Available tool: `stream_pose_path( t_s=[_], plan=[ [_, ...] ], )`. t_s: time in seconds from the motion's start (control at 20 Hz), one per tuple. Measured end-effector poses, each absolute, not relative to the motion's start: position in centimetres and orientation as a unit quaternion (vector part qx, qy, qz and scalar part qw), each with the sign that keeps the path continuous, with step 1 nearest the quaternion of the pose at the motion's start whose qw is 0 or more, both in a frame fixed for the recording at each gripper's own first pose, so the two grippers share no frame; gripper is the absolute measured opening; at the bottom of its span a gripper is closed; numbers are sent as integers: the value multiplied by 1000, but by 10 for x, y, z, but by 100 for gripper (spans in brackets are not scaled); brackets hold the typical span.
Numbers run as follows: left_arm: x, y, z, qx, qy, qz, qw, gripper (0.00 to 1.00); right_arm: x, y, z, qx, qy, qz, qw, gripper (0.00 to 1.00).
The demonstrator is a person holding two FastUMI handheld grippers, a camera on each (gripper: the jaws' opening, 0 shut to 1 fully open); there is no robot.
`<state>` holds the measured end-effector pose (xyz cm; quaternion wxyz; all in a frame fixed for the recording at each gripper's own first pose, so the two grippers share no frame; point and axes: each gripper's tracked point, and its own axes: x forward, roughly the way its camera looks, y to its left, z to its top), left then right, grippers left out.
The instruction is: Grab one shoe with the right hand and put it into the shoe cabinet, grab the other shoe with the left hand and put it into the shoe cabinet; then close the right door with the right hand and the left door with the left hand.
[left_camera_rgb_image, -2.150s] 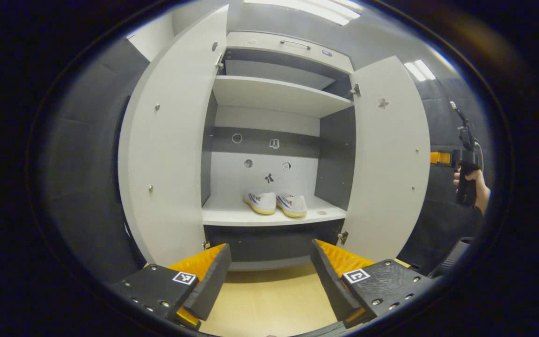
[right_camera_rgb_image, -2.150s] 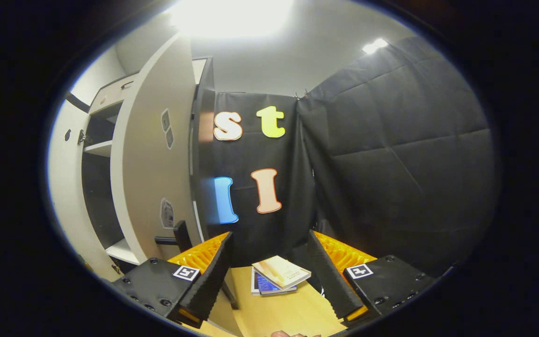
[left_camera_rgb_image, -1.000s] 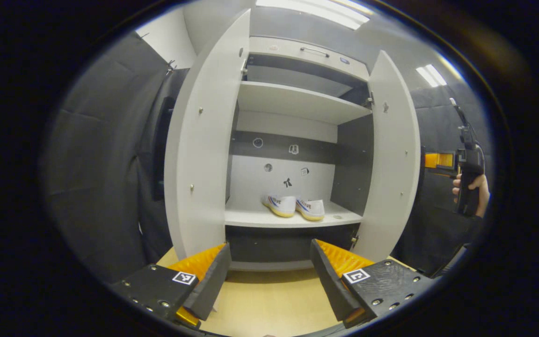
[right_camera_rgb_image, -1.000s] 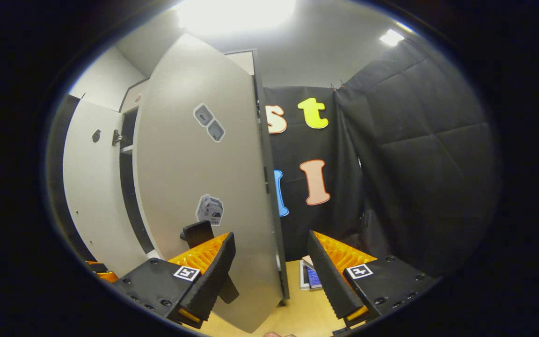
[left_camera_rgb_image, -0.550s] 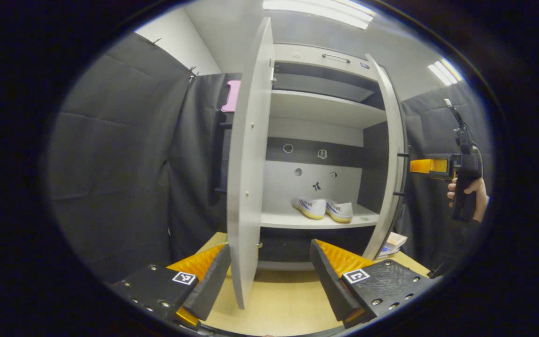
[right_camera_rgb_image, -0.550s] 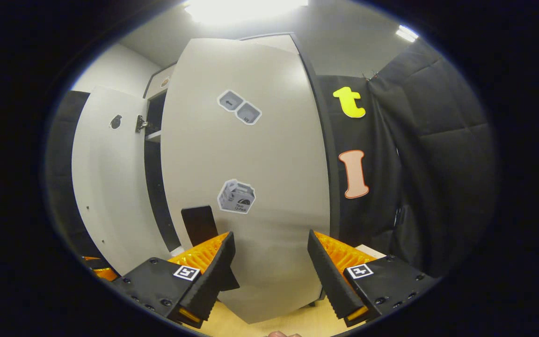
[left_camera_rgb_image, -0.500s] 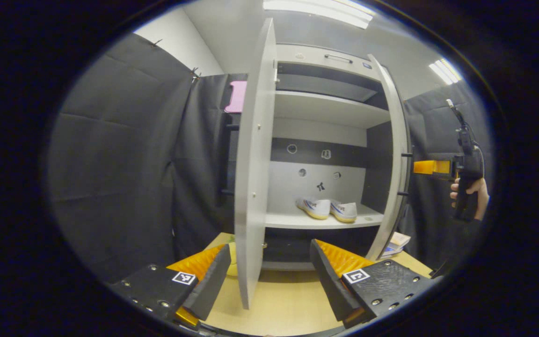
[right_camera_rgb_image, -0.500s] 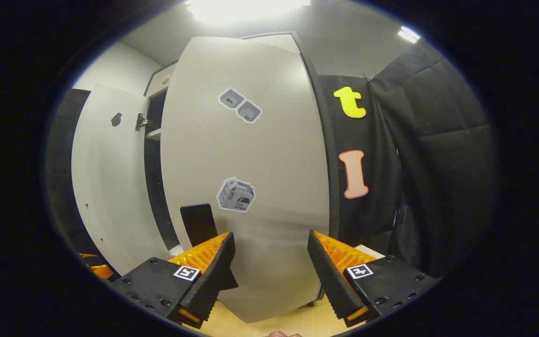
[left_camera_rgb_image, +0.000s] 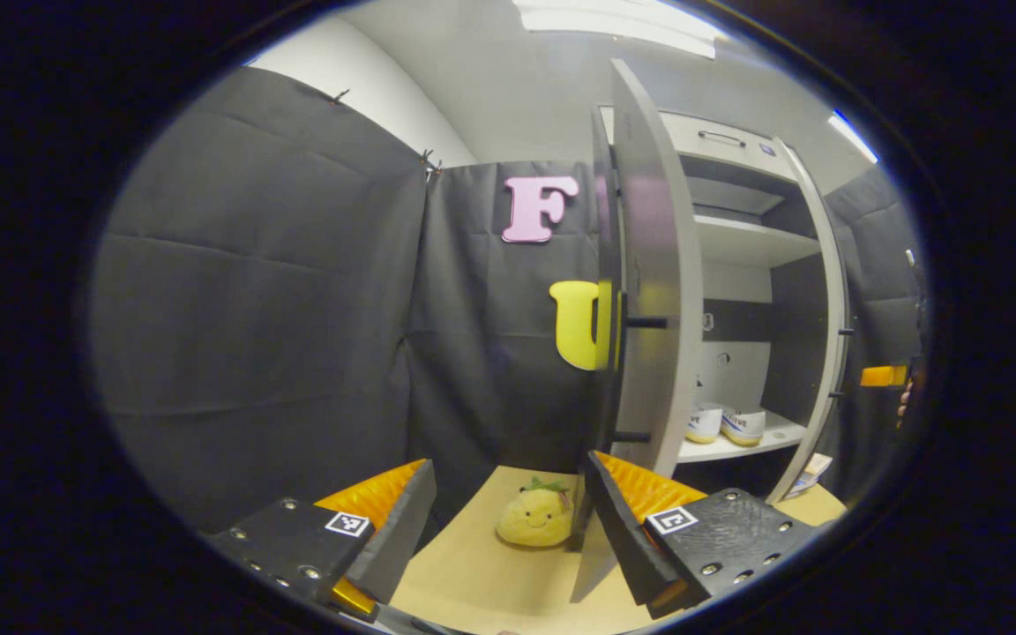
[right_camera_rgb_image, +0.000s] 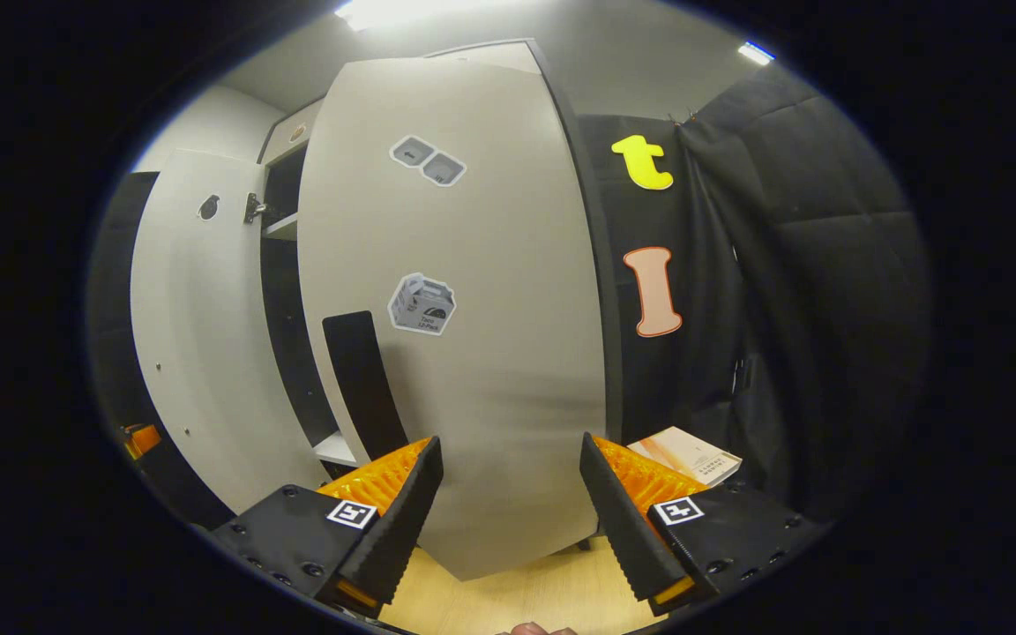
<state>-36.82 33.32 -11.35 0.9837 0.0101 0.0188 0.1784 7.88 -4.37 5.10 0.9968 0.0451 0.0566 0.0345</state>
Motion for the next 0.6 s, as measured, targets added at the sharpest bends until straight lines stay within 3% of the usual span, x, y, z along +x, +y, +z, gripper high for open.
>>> stream_pose_path(
  t_s=[0.45,0.6],
  plan=[
    [-304,367,-61,18,-27,88,996,98,33,-31,39,44,67,4,997,98],
    [-275,357,-66,7,-12,48,999,97,13,-24,34,43,70,-5,997,98]
  ],
)
